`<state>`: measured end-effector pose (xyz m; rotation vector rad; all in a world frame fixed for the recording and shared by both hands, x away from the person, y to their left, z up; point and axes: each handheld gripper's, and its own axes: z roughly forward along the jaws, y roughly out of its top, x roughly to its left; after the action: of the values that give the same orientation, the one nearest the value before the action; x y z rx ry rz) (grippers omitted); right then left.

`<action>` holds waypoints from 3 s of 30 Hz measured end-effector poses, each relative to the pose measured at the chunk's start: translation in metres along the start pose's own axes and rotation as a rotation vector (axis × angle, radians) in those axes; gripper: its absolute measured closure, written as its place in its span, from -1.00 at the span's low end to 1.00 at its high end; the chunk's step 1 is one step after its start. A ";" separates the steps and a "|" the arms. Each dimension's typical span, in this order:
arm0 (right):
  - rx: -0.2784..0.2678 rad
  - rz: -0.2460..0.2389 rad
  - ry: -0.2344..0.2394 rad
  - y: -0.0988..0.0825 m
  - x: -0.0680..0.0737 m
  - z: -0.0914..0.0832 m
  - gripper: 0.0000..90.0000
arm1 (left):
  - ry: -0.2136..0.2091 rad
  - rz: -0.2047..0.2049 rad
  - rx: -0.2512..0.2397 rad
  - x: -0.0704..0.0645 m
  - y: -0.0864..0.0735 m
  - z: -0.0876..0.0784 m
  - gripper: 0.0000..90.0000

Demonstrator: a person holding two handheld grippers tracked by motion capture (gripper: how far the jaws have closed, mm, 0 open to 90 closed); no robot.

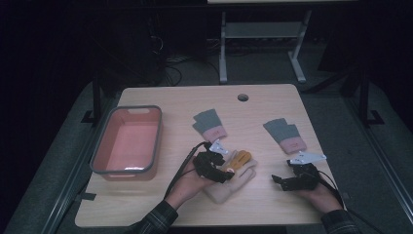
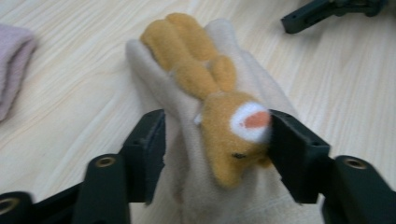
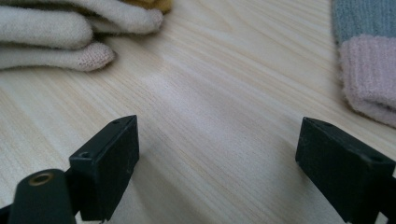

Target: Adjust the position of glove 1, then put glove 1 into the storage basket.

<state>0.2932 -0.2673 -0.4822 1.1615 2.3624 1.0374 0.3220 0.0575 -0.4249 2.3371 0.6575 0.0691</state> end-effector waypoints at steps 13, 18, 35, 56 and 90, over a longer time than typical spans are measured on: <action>-0.001 -0.001 0.000 0.000 0.000 0.000 -0.71 | -0.017 0.011 0.022 0.000 -0.011 0.004 -0.71; -0.001 -0.001 0.000 0.000 0.000 0.000 -0.71 | -0.014 0.004 0.052 -0.001 -0.018 0.017 -0.72; 0.000 0.000 0.000 0.000 0.000 0.000 -0.71 | -0.076 -0.011 0.041 0.003 -0.027 0.021 0.00; -0.001 0.000 0.002 0.000 0.000 0.000 -0.71 | -0.175 -0.081 -0.019 0.015 -0.028 0.006 0.72; 0.000 -0.003 0.004 0.000 0.000 0.001 -0.71 | -0.141 -0.147 -0.152 0.044 -0.016 -0.052 0.74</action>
<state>0.2938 -0.2668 -0.4823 1.1570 2.3665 1.0389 0.3413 0.1208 -0.4016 2.1197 0.7255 -0.1082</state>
